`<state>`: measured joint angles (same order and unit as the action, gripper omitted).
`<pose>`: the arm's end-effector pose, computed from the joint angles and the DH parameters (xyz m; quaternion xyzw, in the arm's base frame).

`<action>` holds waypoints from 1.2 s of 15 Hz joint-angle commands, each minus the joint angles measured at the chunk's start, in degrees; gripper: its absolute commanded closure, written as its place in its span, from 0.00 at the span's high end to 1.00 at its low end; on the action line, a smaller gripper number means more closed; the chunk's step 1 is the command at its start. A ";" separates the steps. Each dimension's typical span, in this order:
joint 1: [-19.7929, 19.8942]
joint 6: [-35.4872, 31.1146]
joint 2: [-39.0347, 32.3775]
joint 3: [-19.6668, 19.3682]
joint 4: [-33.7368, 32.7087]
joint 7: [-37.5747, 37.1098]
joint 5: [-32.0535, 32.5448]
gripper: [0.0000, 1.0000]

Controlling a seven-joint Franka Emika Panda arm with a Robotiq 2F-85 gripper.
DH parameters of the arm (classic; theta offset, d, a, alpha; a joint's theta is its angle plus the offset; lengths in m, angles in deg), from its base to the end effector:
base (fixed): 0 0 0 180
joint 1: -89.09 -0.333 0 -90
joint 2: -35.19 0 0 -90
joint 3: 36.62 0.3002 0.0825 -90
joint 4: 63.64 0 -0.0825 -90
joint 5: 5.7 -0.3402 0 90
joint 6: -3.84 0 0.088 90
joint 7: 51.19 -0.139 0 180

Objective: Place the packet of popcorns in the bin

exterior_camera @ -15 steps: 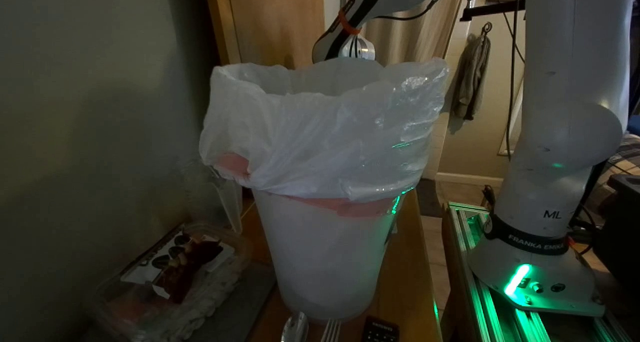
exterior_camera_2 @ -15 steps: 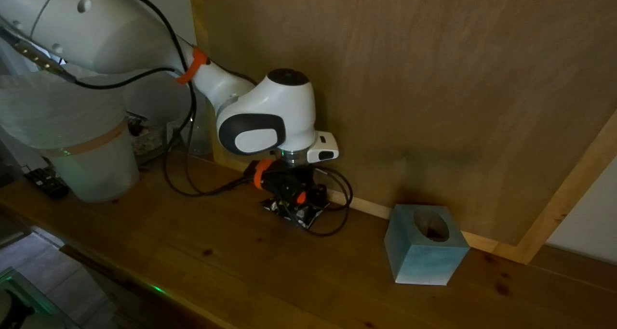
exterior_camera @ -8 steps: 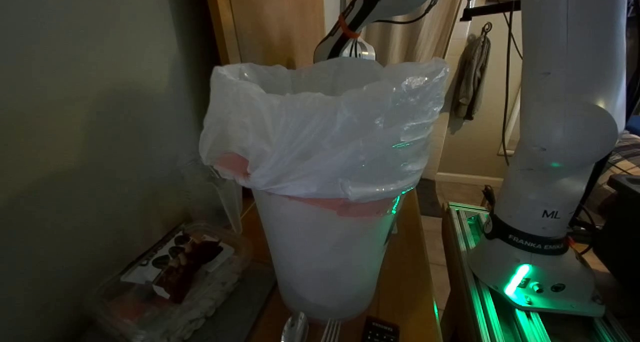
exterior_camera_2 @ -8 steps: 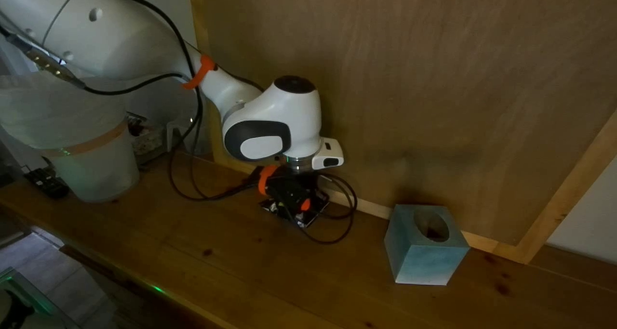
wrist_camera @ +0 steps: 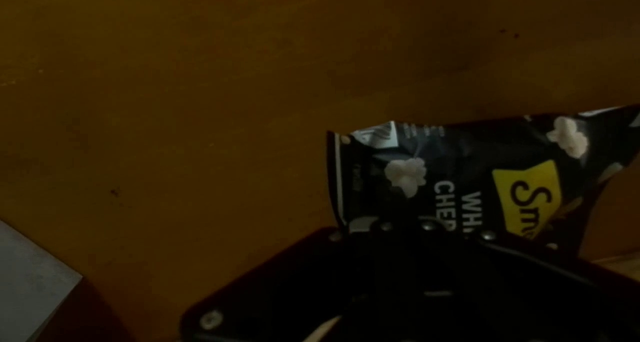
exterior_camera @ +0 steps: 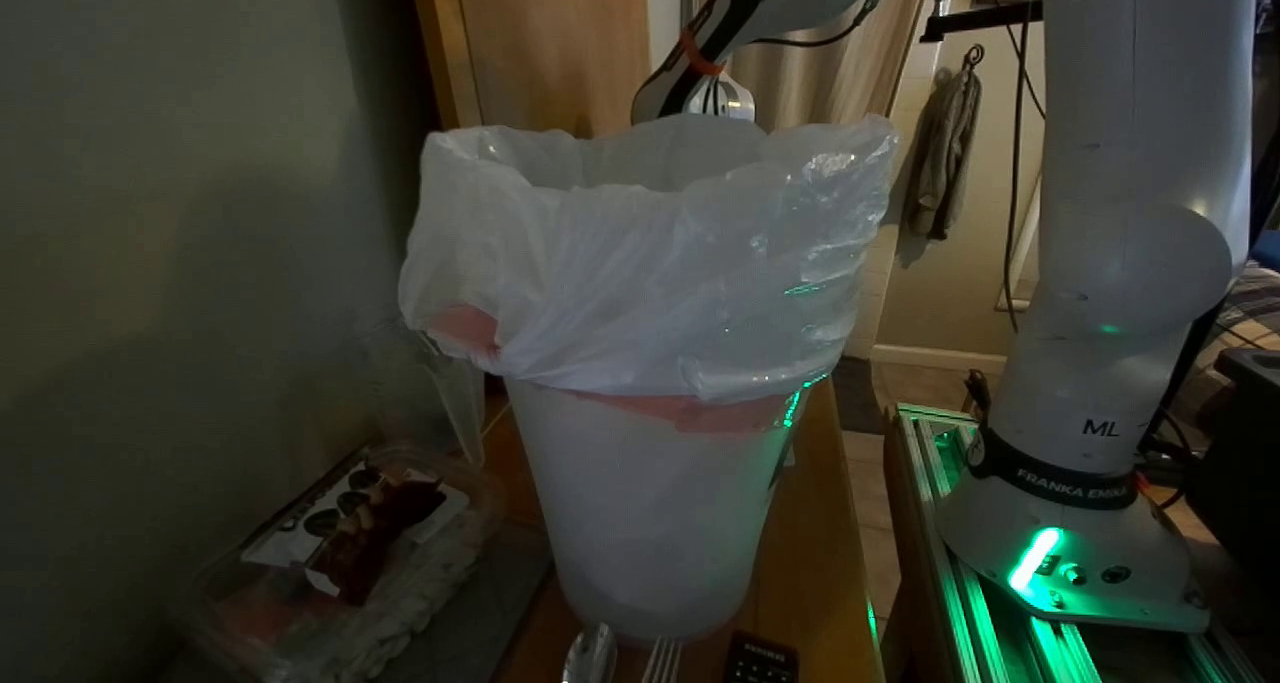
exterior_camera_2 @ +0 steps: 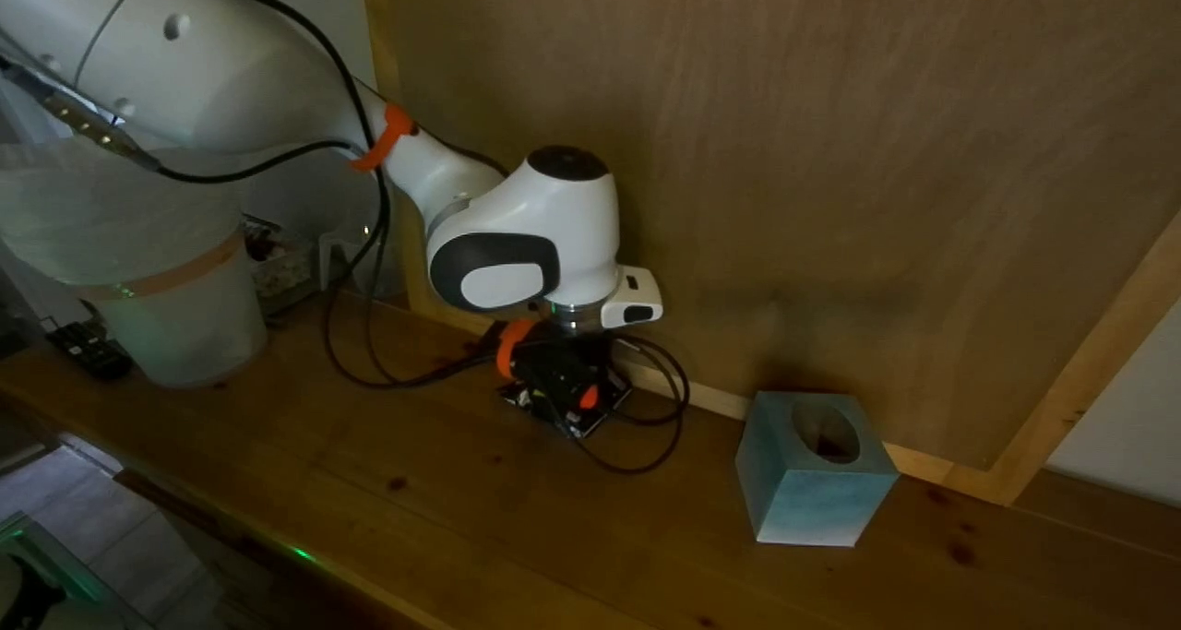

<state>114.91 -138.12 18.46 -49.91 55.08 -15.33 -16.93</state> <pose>0.4432 -0.3531 0.2884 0.9930 -0.0947 0.0691 0.0124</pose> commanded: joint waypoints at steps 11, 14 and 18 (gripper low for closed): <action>-1.06 18.20 17.13 -3.83 3.66 1.39 2.57 0.00; -2.07 21.85 21.56 -4.63 4.81 -0.06 4.49 0.00; -3.86 26.53 27.98 -4.82 6.58 -1.63 6.84 0.00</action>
<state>113.32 -114.41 40.29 -53.84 58.54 -14.74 -12.65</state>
